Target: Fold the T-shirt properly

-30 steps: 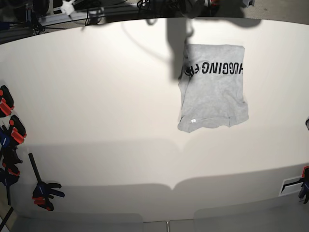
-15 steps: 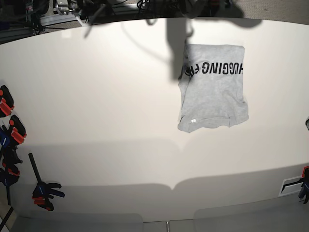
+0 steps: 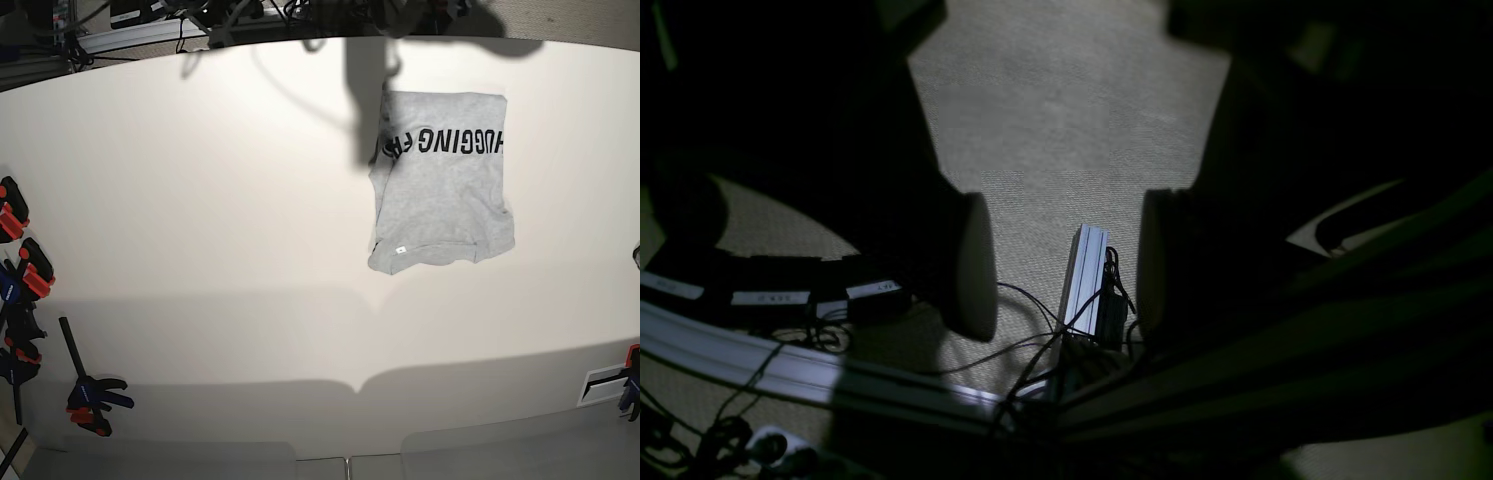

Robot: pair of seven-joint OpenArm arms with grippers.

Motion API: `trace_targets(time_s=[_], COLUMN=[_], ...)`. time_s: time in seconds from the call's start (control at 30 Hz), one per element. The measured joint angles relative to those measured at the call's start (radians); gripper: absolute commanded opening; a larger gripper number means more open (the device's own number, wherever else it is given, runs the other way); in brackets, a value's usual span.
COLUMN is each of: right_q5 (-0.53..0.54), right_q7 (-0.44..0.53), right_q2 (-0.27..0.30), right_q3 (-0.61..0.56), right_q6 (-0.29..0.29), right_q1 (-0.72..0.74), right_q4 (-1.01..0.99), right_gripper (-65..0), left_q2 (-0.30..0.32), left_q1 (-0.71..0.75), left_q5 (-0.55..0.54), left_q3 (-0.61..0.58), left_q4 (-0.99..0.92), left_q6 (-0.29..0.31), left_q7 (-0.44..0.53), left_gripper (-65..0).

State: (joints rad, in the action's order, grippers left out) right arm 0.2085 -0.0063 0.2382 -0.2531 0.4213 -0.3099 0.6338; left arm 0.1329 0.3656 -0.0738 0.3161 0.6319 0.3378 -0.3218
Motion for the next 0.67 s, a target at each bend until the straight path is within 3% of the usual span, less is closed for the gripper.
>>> trace_targets(time_s=[0.1,0.2,0.3,0.67], right_q5=[0.0,0.0,0.0,0.0], right_q7=[0.01,0.015,0.018,0.04], right_q2=[0.0,0.0,0.0,0.0], right_q3=[-0.01,-0.01,-0.01,-0.01], right_q6=[0.0,0.0,0.0,0.0], right_q1=[0.0,0.0,0.0,0.0], right_q4=[0.0,0.0,0.0,0.0], right_gripper=[-32.9,-32.9,-32.9,-32.9], left_q2=[-0.003,-0.008,-0.008,-0.005], left_q1=[0.0,0.0,0.0,-0.013], left_q5=[0.006,0.056,0.105,0.111], left_q3=[0.0,0.0,0.0,0.0], left_q4=[0.0,0.0,0.0,0.0], left_q6=[-0.001,-0.064,-0.082,-0.084], left_q7=[0.0,0.0,-0.021,-0.026], left_gripper=[-46.3,-46.3,-46.3,-46.3])
